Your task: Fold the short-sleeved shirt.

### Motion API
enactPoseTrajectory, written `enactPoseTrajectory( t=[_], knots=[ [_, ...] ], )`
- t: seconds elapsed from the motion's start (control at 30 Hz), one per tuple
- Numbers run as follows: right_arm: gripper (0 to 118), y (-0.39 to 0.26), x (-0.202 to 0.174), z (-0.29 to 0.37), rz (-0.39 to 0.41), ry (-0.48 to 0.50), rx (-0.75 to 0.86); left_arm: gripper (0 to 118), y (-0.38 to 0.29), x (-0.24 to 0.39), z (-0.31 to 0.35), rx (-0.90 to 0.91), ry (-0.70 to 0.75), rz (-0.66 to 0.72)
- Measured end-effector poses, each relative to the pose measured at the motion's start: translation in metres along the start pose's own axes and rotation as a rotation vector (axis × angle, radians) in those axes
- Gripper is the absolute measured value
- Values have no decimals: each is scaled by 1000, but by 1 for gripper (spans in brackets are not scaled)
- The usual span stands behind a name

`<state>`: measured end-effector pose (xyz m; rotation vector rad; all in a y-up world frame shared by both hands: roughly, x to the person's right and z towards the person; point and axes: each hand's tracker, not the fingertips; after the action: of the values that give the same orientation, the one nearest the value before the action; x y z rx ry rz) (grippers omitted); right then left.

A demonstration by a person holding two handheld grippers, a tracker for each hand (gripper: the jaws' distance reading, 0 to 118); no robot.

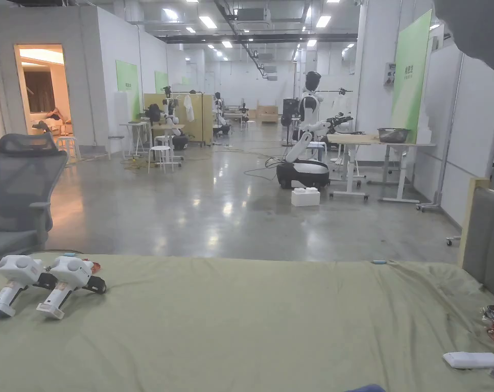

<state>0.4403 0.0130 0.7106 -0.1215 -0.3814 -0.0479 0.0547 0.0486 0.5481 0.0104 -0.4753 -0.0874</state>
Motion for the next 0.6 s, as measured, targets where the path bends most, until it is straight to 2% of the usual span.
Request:
enactPoseTrajectory(
  t=[0.37,0.53,0.57,0.6],
  knots=[
    [0,-5,-3,-13,27,4,-38,0,-4,4,-12,-41,-37,44],
    [0,-22,3,-28,3,-1,-103,0,-27,-11,-63,-223,-55,90],
    [0,-27,5,-31,-6,2,-128,2,-39,-16,-80,-267,-68,125],
    [0,-31,7,-34,-14,5,-145,10,-52,-23,-97,-295,-74,155]
  ],
)
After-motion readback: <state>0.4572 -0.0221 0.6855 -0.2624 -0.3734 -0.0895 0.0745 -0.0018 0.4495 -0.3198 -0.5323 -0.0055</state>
